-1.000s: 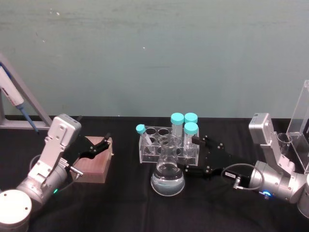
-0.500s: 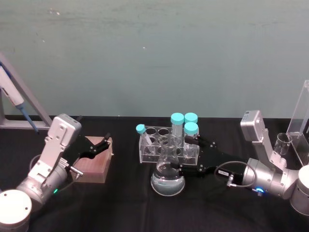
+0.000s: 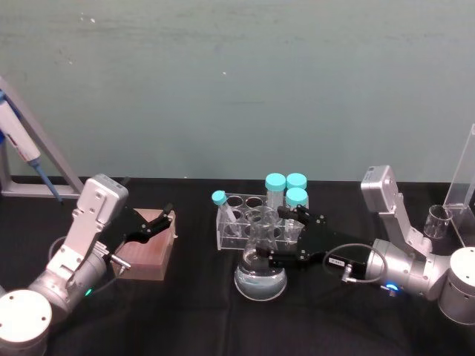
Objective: Place the experimental apparatus aside using one hand.
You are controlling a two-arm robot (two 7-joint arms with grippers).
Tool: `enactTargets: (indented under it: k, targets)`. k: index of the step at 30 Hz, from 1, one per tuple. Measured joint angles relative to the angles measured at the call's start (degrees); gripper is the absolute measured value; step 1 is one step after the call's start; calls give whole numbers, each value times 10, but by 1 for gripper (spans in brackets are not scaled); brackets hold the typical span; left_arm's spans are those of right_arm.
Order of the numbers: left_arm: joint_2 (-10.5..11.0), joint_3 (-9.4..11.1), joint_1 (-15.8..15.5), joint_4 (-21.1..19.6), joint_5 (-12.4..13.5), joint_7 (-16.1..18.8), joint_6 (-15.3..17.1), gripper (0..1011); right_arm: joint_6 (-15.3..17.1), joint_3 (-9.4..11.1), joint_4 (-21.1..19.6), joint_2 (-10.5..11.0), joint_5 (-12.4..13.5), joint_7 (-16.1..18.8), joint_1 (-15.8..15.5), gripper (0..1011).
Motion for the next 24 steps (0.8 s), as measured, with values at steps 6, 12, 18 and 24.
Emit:
enactTargets:
  k: [6,12,18,24]
  targets:
    - [0,0,0,0,0,0,0,1000,-3,-7,16,-8,1,3,10,1003]
    - [0,0,0,0,0,0,0,1000,-6,-11,35,-18,3,6,21,1003]
    - [0,0,0,0,0,0,0,1000,-11,-12,56,-27,3,8,32,1003]
    - [0,0,0,0,0,0,0,1000,-15,-13,72,-34,2,11,39,1003]
